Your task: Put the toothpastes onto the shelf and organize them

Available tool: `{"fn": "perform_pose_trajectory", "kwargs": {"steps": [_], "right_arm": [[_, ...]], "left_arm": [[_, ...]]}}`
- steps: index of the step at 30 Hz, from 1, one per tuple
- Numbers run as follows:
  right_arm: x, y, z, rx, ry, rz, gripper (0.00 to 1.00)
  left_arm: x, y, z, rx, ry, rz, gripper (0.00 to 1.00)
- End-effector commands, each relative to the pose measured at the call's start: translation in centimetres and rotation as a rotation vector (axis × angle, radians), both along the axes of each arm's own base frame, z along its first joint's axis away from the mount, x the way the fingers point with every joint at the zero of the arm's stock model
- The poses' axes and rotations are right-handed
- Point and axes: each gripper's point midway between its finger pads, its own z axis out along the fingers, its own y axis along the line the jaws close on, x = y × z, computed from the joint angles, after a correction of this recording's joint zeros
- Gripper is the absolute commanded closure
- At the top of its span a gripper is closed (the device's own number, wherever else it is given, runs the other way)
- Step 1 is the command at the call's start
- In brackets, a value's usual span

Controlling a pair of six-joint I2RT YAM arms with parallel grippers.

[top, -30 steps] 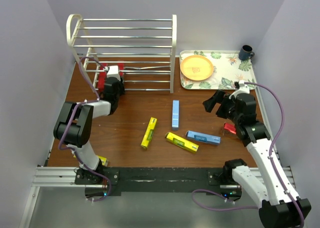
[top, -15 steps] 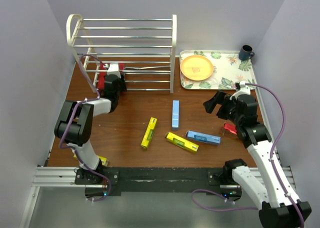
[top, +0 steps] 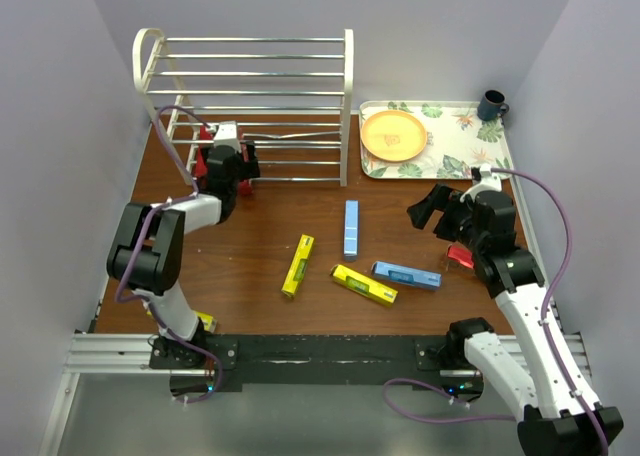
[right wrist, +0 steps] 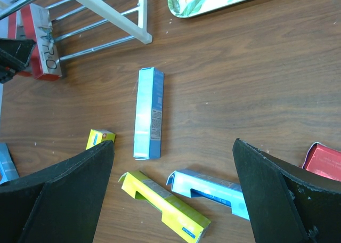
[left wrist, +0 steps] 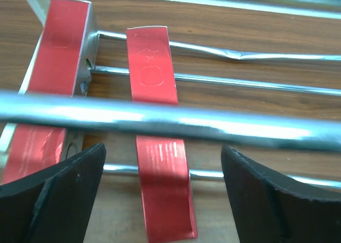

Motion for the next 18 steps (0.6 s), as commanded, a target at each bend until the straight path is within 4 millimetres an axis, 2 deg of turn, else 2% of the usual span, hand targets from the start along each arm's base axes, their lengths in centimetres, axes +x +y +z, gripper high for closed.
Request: {"fn": "perform_pose_trajectory", "kwargs": {"steps": [1,7,8,10,11,13,14,15,18], "right_arm": [[-0.2,0.0,0.8,-0.015,-0.029,0.018,0.01],[-0.4,-0.2,0.7,-0.034,-0.023,0.016,0.01],[-0.5,-0.2,0.6,-0.036,-0.022,0.017,0.01],[-0.5,-0.2,0.5,-0.033,-0.019,0.015,0.01],[-0.4,-0.3,0.5,-0.032,-0.019,0.013,0.02],[-0.4,-0.2,0.4,-0.031,-0.019,0.018,0.02],[-0.4,-0.1,0.5,-0.03,-0.02,0.019,0.02],[-0.4,-0.2,0.4,-0.031,-0.019,0.016,0.01],[-0.3,-0.2,0.4,-0.033,-0.019,0.017,0.01]], "left_arm": [[-1.1,0.5,4.9,-0.044,-0.09,0.011,0.02],[-4.8,0.9,6.2,-0.101,-0.019,0.04,0.0],[-5.7,1.0,5.2,-0.125,0.033,0.061,0.01],[-6.9,1.1,4.8,-0.162,0.074,0.08,0.03],[-8.0,1.0,3.7,-0.195,0.131,0.097,0.04],[-9.4,0.2,3.0,-0.245,0.174,0.076,0.06],[-10.7,0.2,1.7,-0.276,0.237,0.104,0.07],[-11.3,0.4,1.3,-0.288,0.257,0.121,0.12],[-12.9,0.9,0.2,-0.316,0.297,0.177,0.14]]}}
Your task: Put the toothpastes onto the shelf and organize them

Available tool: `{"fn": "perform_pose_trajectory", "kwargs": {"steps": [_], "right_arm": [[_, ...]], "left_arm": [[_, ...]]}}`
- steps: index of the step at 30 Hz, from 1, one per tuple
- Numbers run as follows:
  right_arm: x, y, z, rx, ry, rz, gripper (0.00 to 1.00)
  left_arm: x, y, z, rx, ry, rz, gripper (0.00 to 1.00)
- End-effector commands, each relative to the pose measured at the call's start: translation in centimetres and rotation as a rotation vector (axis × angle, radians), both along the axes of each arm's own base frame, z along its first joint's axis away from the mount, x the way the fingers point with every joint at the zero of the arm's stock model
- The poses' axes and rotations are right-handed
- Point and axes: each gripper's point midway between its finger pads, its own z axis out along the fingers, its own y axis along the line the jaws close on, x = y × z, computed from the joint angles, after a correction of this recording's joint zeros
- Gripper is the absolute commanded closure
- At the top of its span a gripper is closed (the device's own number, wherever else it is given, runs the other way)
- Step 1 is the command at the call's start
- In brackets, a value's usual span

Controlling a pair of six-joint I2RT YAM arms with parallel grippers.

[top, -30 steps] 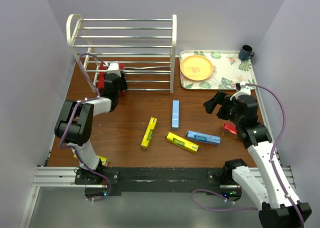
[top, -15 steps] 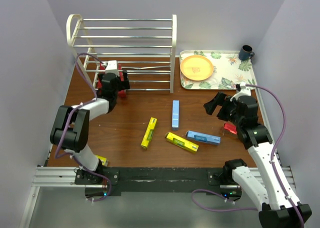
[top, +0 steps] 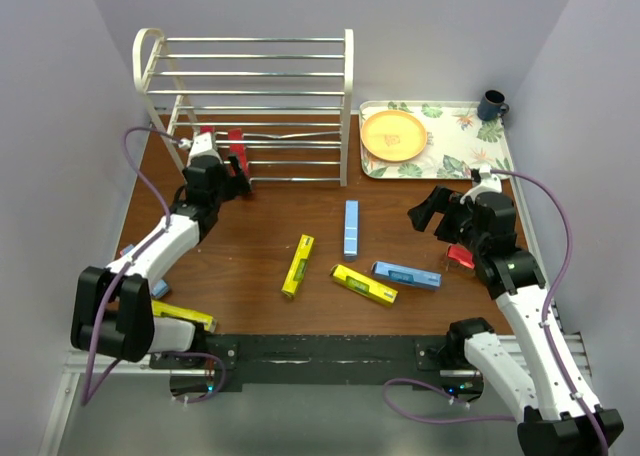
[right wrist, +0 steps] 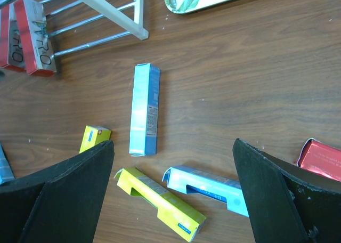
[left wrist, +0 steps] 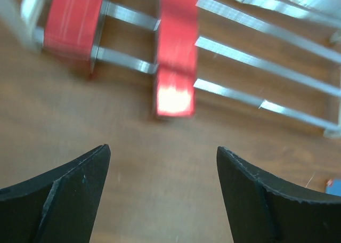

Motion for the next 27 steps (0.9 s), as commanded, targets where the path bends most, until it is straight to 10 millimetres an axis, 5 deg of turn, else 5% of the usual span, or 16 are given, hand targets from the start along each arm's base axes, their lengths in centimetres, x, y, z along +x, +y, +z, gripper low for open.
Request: {"fn": "perform_pose_trajectory", "kwargs": {"steps": [1,10,27], "right_arm": [[0.2,0.1,0.6,-0.011,-0.027,0.01,0.01],[0.4,0.2,0.6,-0.013,-0.034,0.021,0.01],[0.5,-0.3,0.9,-0.052,-0.048,0.014,0.01]], "left_arm": [[-3.6,0.7,-3.4,-0.087,0.157,0.099,0.15],[-2.8,1.3,-7.4,-0.111,0.26,0.206,0.15],[2.2,3.6,-8.5,-0.119,0.232,0.342,0.15]]}}
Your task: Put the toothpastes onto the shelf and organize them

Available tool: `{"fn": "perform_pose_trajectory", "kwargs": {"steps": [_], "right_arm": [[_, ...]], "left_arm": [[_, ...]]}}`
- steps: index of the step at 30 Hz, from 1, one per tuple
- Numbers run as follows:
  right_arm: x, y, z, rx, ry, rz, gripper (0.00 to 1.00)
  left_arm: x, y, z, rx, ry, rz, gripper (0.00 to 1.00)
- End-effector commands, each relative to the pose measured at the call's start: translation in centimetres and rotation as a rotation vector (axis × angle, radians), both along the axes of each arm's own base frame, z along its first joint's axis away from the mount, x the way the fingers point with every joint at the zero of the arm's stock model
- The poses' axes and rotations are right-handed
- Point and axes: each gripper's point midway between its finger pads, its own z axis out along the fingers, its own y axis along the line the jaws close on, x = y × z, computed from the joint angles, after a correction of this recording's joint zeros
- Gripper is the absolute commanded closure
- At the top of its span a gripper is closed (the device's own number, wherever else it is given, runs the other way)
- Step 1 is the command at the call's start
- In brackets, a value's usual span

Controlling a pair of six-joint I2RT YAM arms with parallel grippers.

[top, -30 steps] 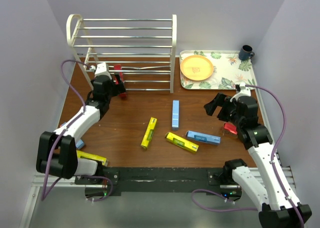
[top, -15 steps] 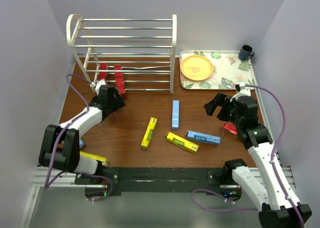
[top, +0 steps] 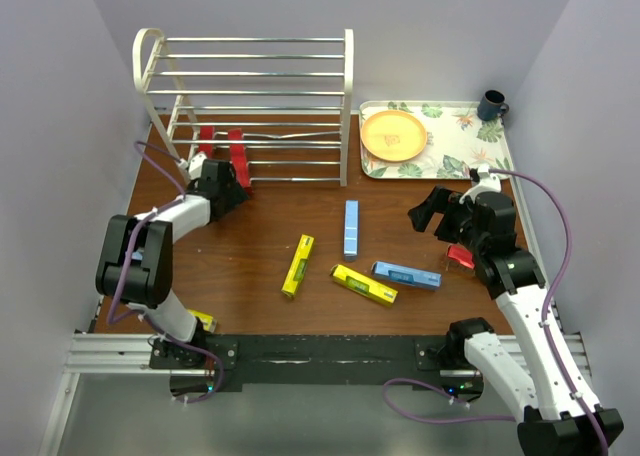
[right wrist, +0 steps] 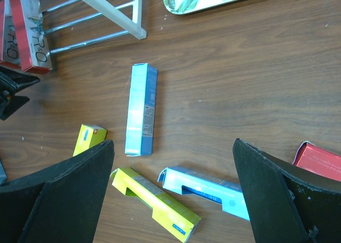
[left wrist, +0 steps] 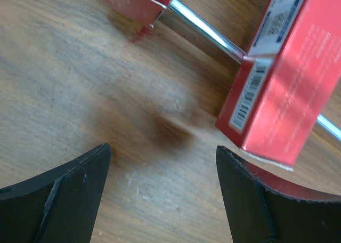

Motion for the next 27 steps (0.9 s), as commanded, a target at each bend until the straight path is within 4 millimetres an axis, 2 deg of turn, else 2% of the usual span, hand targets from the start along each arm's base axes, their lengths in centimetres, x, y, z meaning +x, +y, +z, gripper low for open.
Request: {"fn": "perform_pose_trajectory", "kwargs": {"steps": [1,16,19,23,27], "right_arm": [[0.5,-0.2,1.0,-0.027,-0.037,0.0,0.01],[0.9,-0.1,0.9,-0.025,-0.034,0.004,0.01],[0.9,0.0,0.8,-0.024,-0.03,0.005,0.01],[1.0,0.0,0.8,-0.02,-0.031,0.0,0.01],[1.1,-0.1,0.6,-0.022,-0.028,-0.002,0.01]], "left_arm": [[2.5,1.0,1.8,-0.002,-0.086,0.067,0.15],[4.1,2.2,3.7,-0.037,-0.143,0.107,0.15],[3.4,1.8,3.4,-0.059,-0.126,0.101,0.15],[1.1,1.9,1.7,-0.071,-0.064,0.119,0.14],[-0.3,1.0,1.2,-0.124,-0.056,0.105,0.15]]}}
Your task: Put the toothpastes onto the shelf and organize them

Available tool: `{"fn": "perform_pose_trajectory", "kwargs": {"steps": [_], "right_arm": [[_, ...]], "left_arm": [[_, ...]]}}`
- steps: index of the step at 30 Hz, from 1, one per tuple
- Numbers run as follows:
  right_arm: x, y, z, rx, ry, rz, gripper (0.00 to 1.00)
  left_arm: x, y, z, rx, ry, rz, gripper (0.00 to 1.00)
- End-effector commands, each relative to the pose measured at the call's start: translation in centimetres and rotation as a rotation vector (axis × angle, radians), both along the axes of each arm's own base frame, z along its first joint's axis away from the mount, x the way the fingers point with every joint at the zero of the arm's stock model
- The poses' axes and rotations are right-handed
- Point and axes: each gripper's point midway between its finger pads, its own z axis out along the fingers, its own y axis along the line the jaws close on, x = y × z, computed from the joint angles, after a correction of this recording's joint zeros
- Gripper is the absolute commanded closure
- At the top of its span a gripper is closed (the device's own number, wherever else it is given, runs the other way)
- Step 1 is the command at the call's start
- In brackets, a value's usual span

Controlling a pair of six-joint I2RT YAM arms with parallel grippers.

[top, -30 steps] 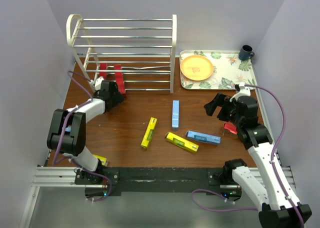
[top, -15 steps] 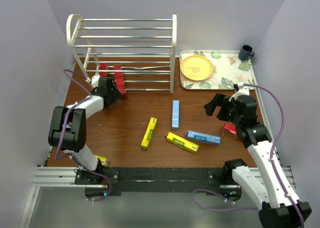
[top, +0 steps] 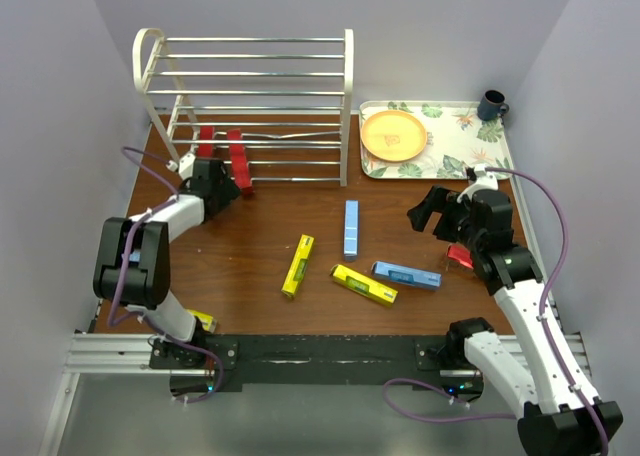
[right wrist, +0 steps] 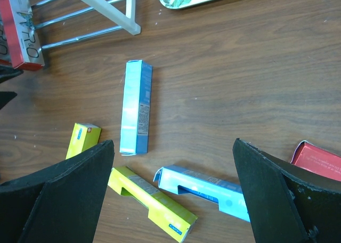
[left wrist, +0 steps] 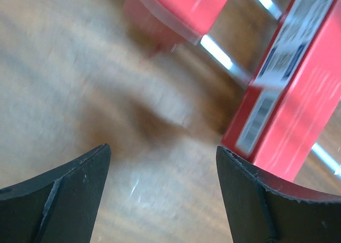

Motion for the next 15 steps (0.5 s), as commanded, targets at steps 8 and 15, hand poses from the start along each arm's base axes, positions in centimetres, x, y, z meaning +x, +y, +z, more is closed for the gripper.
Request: {"fn": "perform_pose_trajectory", "kwargs": {"steps": [8,15], "right_arm": [[1.1,0.2,1.3,0.002,-0.055,0.002,0.01],[1.4,0.4,1.4,0.003,-0.057,0.012,0.02]], "left_arm": [[-1.8,-1.6,0.4,-0.127,-0.031,-0.007,0.14],[0.4,-3.4,0.6,-0.211,-0.073,-0.002,0.14]]}}
